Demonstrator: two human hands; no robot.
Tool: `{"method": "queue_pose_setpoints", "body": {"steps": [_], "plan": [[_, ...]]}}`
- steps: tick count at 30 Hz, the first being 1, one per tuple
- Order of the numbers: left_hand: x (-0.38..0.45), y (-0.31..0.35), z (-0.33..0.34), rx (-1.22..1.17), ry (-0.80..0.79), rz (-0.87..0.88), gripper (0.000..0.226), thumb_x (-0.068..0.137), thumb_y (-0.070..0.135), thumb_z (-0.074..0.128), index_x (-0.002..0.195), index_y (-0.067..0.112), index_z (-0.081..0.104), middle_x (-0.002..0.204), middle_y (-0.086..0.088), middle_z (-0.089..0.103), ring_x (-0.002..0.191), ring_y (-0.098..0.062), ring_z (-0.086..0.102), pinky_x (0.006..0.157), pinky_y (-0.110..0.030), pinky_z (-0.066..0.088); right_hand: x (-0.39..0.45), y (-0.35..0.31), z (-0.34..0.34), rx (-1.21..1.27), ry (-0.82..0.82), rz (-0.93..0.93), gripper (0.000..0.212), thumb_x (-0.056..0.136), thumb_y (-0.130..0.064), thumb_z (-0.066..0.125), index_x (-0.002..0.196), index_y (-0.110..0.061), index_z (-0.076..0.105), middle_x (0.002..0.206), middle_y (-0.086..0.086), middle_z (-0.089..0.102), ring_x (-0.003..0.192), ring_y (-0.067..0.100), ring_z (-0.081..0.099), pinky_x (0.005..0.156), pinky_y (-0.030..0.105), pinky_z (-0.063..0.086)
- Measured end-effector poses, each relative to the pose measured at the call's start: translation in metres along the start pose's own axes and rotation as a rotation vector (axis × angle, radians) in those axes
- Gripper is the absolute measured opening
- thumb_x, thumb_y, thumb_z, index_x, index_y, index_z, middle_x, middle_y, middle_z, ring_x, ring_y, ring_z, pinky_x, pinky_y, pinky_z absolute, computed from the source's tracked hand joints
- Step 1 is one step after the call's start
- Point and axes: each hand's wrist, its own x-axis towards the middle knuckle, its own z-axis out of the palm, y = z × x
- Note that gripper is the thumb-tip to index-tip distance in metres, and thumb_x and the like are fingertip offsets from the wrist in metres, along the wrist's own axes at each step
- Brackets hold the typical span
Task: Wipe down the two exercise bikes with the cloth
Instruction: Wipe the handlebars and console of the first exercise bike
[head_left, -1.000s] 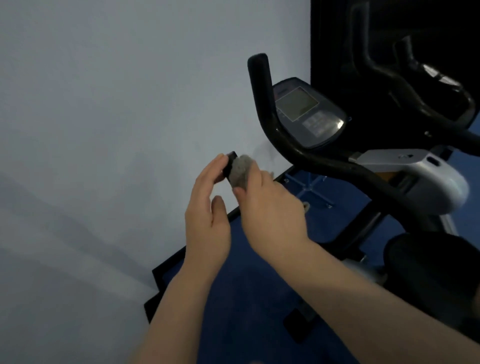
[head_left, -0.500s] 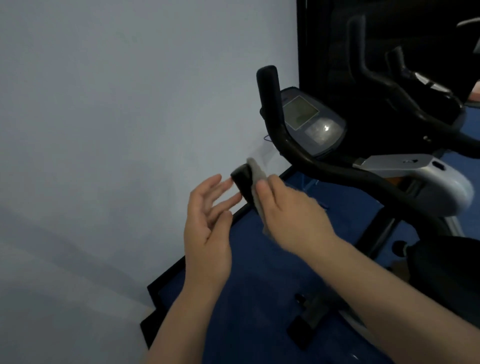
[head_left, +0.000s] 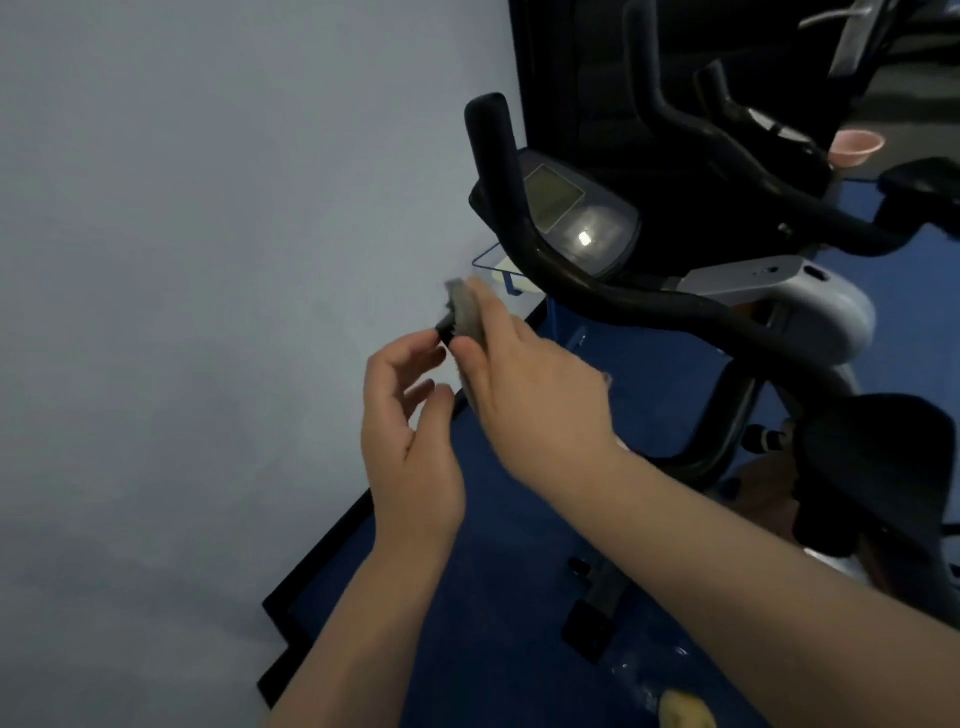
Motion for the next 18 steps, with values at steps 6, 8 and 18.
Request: {"method": "queue_pose_setpoints", "body": {"steps": [6, 8, 18], "plan": [[-0.003, -0.007, 0.012, 0.194, -0.012, 0.283, 0.036, 0.093, -0.002, 0.047, 0.123, 0.014, 0.057, 0.141, -0.002, 0.047, 0.136, -0.012, 0.039, 0.111, -0.023, 0.031, -0.062, 0.051, -0.013, 0.038, 0.101, 0.011, 0.050, 0.097, -0.050, 0.024, 0.130, -0.028, 0.055, 0.098, -0.007, 0.064, 0.079, 0.015, 0.062, 0.057, 0.028, 0.043], [-0.005, -0.010, 0.022, 0.271, -0.080, 0.375, 0.032, 0.095, 0.001, 0.048, 0.122, 0.013, 0.059, 0.142, -0.003, 0.048, 0.142, -0.016, 0.029, 0.114, -0.024, 0.024, -0.066, 0.063, -0.012, 0.197, 0.139, 0.085, 0.048, 0.097, -0.051, 0.023, 0.109, -0.026, 0.063, 0.086, -0.009, 0.064, 0.072, 0.012, 0.060, 0.056, 0.029, 0.041], [-0.023, -0.039, 0.047, 0.562, -0.137, 0.422, 0.033, 0.104, 0.025, 0.029, 0.117, 0.021, 0.060, 0.158, -0.004, 0.029, 0.149, -0.029, -0.011, 0.115, -0.062, 0.003, -0.098, 0.084, -0.002, 0.026, 0.390, 0.140, 0.034, 0.099, -0.026, 0.039, 0.104, -0.010, 0.069, 0.106, 0.005, 0.064, 0.099, 0.023, 0.053, 0.096, 0.041, 0.040]]}}
